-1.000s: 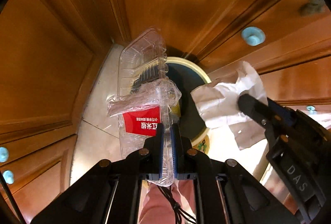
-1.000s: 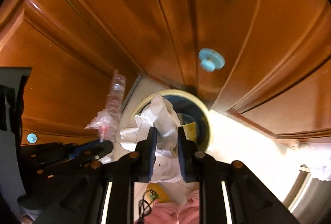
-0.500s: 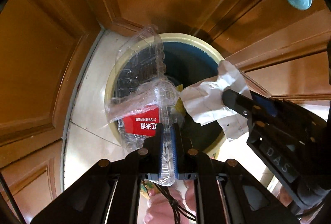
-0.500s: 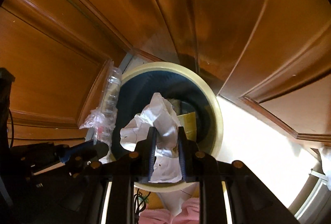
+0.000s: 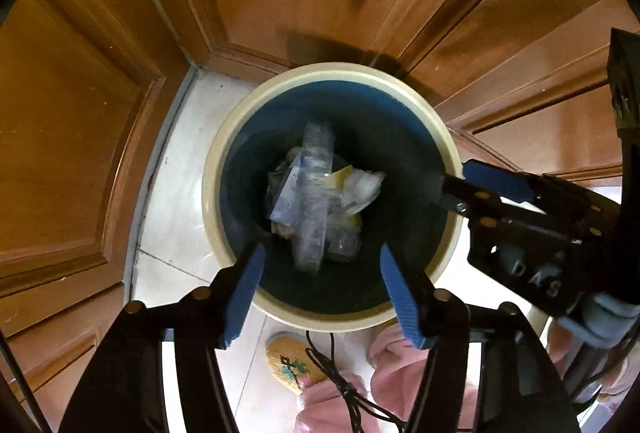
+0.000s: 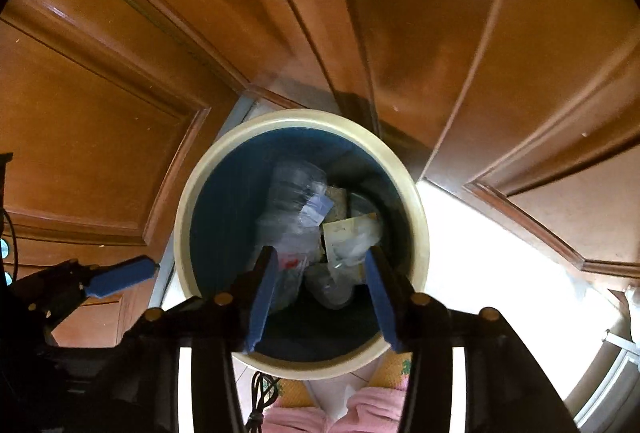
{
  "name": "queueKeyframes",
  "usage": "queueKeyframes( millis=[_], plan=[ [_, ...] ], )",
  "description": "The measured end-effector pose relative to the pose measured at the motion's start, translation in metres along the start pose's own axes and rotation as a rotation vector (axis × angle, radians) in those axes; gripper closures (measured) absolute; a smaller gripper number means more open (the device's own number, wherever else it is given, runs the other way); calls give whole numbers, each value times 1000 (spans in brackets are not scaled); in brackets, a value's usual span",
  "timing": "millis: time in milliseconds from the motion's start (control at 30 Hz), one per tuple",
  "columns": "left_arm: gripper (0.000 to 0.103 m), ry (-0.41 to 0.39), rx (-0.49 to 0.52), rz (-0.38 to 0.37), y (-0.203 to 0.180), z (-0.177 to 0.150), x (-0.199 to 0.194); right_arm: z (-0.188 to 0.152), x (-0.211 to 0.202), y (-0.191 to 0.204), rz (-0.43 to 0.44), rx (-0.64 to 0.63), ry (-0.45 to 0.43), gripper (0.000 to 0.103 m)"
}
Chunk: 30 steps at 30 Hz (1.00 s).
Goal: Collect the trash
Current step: 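Open both tools to drop the tray and wrapper into the bin, then raise both tools back up toward the counter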
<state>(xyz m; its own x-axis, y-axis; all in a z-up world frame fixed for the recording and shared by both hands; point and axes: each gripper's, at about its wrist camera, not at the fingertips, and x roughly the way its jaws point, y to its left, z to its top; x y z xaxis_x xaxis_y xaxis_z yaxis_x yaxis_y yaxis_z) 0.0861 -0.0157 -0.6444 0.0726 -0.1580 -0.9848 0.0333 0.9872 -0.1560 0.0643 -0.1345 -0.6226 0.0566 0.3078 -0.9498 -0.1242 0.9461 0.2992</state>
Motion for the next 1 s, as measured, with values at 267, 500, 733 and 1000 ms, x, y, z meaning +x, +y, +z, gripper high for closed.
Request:
queueKeyframes(
  millis=[267, 500, 733, 1000],
  plan=[
    [38, -4, -47, 12, 5, -5, -30, -7, -28, 5, 5, 6, -9, 57],
    [26, -76, -45, 21, -2, -11, -120, -8, -108, 26, 34, -1, -49, 57],
    [18, -165, -78, 16, -5, -19, -230, -6, -203, 56, 66, -1, -113, 53],
    [17, -247, -85, 11, -11, -22, -341, -7, -307, 89, 103, -1, -203, 52]
  ],
)
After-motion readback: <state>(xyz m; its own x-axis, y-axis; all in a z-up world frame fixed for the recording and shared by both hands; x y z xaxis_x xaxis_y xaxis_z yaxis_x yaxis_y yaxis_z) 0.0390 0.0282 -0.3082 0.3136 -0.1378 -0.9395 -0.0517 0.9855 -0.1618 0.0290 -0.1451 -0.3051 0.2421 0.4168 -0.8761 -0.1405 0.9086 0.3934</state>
